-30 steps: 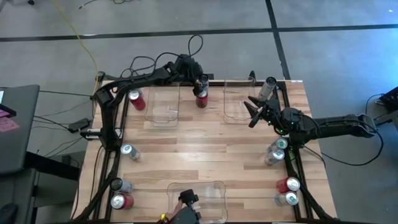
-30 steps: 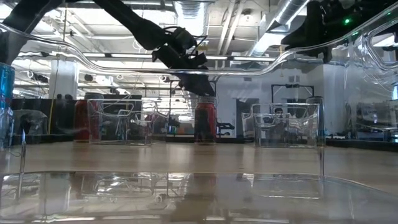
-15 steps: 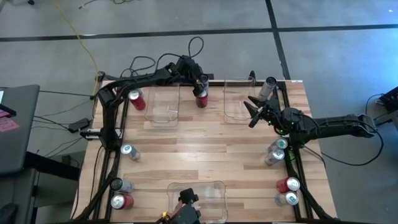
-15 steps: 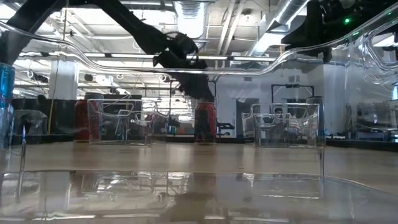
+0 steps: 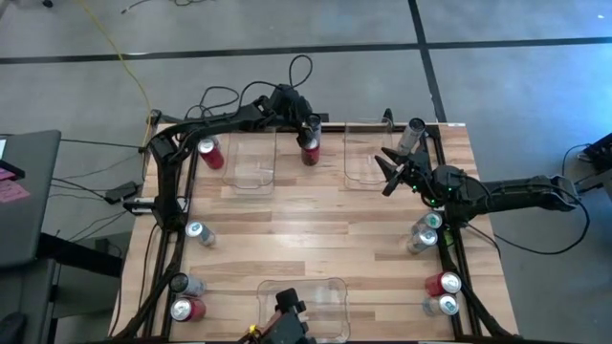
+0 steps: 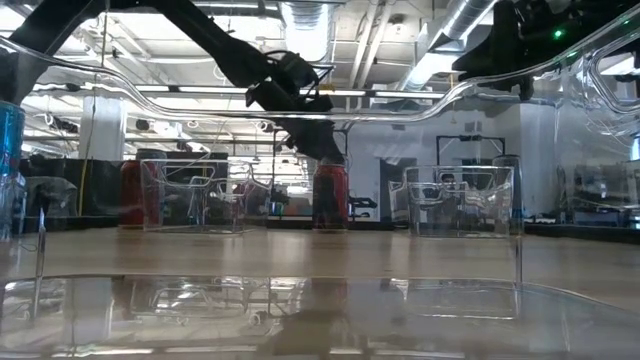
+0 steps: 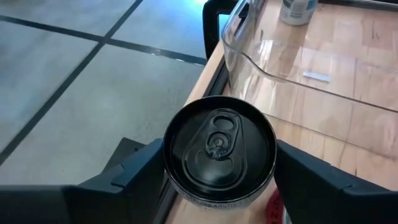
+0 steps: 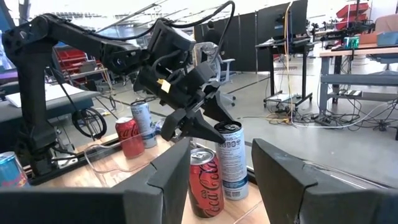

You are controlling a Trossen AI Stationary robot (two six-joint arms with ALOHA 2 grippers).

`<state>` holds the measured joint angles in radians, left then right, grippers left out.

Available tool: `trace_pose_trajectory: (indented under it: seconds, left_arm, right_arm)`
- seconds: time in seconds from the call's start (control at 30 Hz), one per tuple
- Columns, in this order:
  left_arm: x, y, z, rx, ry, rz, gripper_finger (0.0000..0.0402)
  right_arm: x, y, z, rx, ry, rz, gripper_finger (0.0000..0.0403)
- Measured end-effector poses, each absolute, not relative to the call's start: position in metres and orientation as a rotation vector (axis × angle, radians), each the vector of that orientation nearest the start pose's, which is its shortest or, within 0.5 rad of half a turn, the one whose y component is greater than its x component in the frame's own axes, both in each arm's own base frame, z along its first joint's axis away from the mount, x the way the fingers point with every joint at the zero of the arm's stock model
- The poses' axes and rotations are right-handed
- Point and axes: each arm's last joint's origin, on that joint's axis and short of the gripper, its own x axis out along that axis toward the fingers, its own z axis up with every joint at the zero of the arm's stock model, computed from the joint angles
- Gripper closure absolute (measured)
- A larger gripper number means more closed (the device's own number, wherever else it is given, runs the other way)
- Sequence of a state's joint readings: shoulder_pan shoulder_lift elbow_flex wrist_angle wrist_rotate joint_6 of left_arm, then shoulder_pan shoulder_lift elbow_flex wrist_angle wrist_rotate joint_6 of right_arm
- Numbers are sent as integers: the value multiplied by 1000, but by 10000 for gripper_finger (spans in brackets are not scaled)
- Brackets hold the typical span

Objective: Sort soda cans
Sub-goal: Put the top center white-blue soda can into the top left transparent bin

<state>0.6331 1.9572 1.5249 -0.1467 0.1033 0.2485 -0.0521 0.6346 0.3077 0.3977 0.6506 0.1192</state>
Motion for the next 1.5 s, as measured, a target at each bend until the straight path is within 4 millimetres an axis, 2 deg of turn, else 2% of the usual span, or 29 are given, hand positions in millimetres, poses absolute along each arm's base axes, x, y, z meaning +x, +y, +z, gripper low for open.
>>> trace_pose_trajectory:
  seconds: [0.3, 0.4, 0.77, 0.93, 1.2, 1.33, 1.5]
  left_arm:
    - [363, 263, 247, 14, 603, 454, 152]
    - [358, 260, 254, 3, 609, 475, 152]
    - [323, 237, 321, 54, 579, 552, 151]
    - [296, 219, 358, 111, 573, 641, 151]
    - [249, 192, 397, 87, 568, 734, 151]
    - [233, 184, 397, 50, 573, 767, 151]
    - [218, 178, 379, 8, 614, 830, 151]
  right_arm:
    - [148, -25, 245, 136, -111, -698, 211]
    - [148, -25, 245, 136, -111, -698, 211]
    - [148, -25, 244, 135, -108, -698, 211]
    - [148, -25, 244, 132, -99, -698, 211]
    - [148, -25, 240, 124, -64, -701, 211]
    - [148, -25, 240, 123, -62, -701, 211]
    - [148, -25, 240, 123, -61, -701, 211]
